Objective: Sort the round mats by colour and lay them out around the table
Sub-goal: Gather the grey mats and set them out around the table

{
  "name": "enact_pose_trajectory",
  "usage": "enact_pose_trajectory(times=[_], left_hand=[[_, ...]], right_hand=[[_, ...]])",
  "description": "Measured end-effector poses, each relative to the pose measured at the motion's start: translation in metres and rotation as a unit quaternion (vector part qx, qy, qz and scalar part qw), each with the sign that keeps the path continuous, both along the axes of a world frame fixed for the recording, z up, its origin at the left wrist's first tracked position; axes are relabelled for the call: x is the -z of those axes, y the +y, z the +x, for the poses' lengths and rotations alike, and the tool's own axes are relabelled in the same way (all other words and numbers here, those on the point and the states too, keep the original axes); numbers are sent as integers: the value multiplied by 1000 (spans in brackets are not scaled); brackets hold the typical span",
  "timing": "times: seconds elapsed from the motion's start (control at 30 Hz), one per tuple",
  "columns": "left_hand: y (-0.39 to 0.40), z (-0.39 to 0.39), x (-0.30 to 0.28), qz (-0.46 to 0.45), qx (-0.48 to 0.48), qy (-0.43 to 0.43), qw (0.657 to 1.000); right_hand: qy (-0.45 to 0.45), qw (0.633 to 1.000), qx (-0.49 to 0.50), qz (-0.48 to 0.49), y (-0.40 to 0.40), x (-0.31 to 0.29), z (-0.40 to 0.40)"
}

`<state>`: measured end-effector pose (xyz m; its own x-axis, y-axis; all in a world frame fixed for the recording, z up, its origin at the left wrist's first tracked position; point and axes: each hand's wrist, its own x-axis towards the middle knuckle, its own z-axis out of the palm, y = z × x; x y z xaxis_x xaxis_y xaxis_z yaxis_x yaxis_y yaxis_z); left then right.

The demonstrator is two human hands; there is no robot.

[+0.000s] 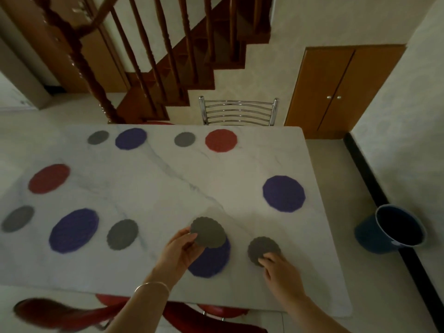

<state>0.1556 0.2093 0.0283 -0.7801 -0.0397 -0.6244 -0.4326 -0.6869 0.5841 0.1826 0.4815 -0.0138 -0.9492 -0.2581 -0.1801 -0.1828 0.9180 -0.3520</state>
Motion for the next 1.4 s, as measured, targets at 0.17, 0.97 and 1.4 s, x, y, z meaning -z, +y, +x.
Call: enact_pose_trajectory(times=[0.17, 0.97, 1.4], left_hand=[[9, 9, 3, 14, -5, -4, 1000], [220, -75, -45, 49, 178, 15, 983], [368, -116, -58, 44, 39, -72, 996]], right_hand=[[-38, 996, -48, 67, 1, 9, -2], [244, 963, 57, -96, 103, -103, -43], [233, 950, 17, -209, 263, -92, -143]])
